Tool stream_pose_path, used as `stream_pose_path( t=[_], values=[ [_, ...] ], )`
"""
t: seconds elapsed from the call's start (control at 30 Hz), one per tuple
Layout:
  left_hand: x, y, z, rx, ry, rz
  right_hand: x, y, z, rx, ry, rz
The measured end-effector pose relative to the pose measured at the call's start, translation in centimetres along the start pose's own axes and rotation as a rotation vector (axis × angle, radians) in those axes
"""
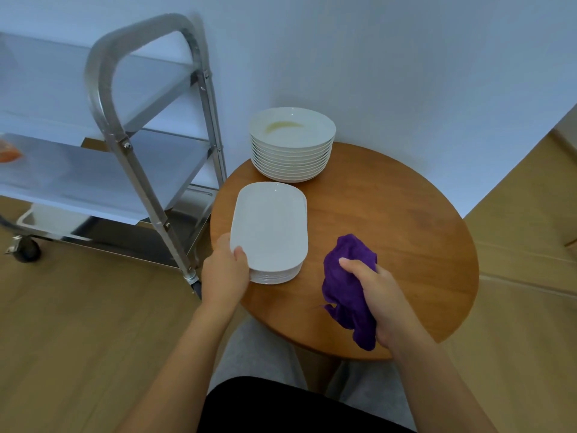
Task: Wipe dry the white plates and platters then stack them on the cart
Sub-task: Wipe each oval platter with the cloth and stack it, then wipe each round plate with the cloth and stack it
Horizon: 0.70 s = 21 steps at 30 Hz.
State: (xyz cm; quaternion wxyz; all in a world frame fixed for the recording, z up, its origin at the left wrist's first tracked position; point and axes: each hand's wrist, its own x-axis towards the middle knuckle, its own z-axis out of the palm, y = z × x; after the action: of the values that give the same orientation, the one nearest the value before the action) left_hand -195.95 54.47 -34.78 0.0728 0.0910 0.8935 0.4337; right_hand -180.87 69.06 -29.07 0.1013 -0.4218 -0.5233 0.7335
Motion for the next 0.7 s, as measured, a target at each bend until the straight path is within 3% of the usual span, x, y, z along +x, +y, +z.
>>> stream_pose_path(
  t=[0.27,0.43,0.7],
  values=[
    [0.7,0.0,-0.3,0.233,0.010,0.063,2.4,0.6,1.8,-0.156,0.073,-0.103],
    [1.3,1.0,-1.1,0.317,0.019,0.045,3.8,0.1,2.3,-0.140,0.076,-0.060],
    [7.3,5.9,-2.0,0.047,0.030,0.043,9.0,-4.3,2.4,-0.302,0.085,-0.132]
  ],
)
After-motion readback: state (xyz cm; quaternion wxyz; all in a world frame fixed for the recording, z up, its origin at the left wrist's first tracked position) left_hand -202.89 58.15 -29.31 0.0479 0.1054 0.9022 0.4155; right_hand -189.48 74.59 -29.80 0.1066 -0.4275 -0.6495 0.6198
